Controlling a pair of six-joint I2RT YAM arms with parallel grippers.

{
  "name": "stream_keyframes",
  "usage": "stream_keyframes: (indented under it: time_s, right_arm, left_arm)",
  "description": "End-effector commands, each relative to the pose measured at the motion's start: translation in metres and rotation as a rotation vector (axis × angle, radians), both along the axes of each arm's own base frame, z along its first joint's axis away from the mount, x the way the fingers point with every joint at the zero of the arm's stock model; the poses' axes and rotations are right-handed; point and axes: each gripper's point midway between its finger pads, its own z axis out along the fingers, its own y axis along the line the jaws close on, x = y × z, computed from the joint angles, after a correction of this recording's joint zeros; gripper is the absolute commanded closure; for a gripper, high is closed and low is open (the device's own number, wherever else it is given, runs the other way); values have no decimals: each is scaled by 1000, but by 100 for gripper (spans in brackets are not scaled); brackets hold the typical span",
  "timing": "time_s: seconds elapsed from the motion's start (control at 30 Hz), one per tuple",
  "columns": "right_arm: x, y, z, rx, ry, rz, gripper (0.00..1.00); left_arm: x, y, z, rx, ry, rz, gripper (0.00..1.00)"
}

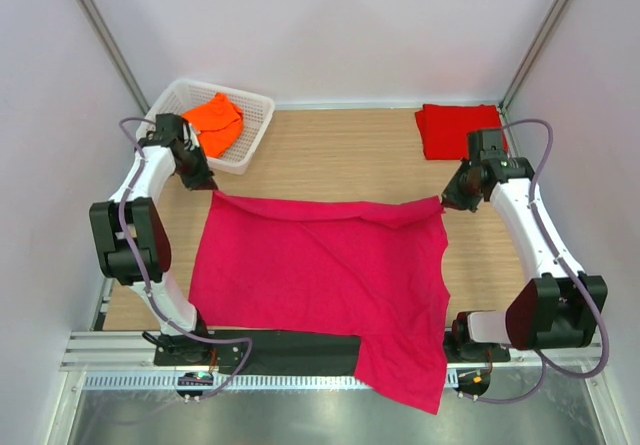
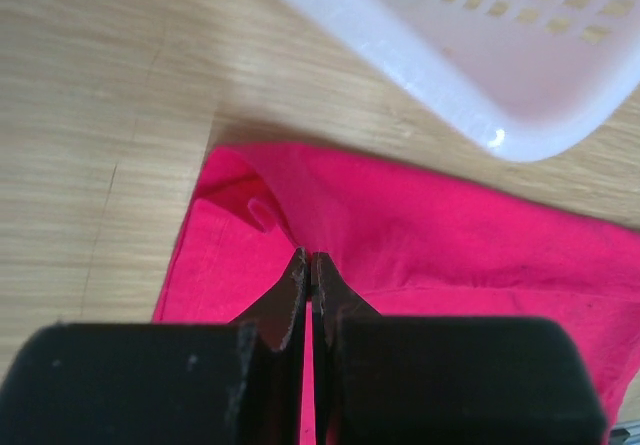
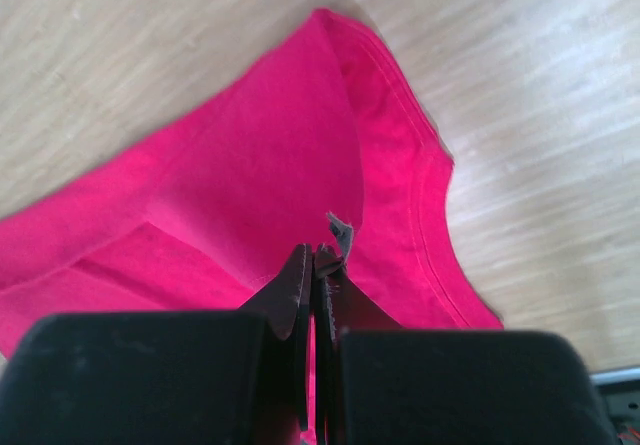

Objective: Fold and stack the t-shirts
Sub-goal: Fold the tshirt

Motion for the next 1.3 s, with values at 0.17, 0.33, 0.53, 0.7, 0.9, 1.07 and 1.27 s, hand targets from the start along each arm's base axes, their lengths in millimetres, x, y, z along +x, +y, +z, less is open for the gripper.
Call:
stream_keyframes:
  time_s: [0.17,0.33,0.53,0.7,0.9,1.07,1.27]
  right_arm:
    - [-54,-1,-28,4,103,-3,99]
    - [-69,-5,-47,-21,159,-9,99]
    - [-84,-16,-65,-81,238,-19,99]
    - [-75,-24,-48,-130,205,-7,99]
    - [-77,-20,-25,-105,178,-14,99]
    - [-97,-14,-41,-69,231,-9,99]
    - [-113,-22,-63,-108,305,2,99]
  left_arm:
    - [-36,11,-15,72,124,37,100]
    - [-39,17,-17,104,142,52,100]
    - [-43,23,-23,132,177,61,100]
    - [-45,29,-16,130,167,75,100]
    - [-46,32,-6,133,156,70,100]
    - [-52,33,-11,139,182,74,100]
    - [-64,40,-25,181,235,88,100]
